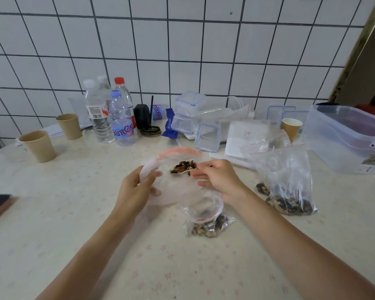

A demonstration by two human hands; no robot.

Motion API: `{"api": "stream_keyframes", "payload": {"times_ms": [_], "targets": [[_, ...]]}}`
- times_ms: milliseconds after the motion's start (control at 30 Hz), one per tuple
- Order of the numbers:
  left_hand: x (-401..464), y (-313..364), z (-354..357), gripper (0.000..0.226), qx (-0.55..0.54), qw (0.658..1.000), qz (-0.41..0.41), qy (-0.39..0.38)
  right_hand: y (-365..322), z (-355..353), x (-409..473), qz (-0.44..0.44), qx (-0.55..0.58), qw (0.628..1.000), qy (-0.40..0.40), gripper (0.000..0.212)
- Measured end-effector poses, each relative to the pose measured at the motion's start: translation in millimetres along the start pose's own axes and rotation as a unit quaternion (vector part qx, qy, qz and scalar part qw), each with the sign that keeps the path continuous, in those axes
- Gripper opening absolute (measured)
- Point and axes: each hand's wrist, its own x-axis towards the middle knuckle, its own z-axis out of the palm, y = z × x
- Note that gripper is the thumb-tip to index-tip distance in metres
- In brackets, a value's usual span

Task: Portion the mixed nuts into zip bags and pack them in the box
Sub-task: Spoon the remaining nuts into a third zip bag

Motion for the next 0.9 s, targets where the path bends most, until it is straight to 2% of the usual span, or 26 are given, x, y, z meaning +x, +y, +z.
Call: {"api": "stream_keyframes", "payload": {"times_ms": [133,533,767,900], "targets": [[-2,1,4,0.018,0.011,0.999,0.012,-0.027,4,-4,3,0.026,0.039,0.998,0.036,0.012],[-1,1,4,0.019,-0.002,1.0,0.007,-0.02,13,-5,5,-0.066,-0.079,0.994,0.037,0.013],[-1,2,3,0.022,-0.006,1.0,0.013,0.004,15,-8,6,-0.059,-0.082,0.994,0.043,0.016],[0,2,0,0.022,-0.013,1.0,0.015,0.02,16,-9,5,-0.041,-0.048,0.997,0.044,0.016]]}}
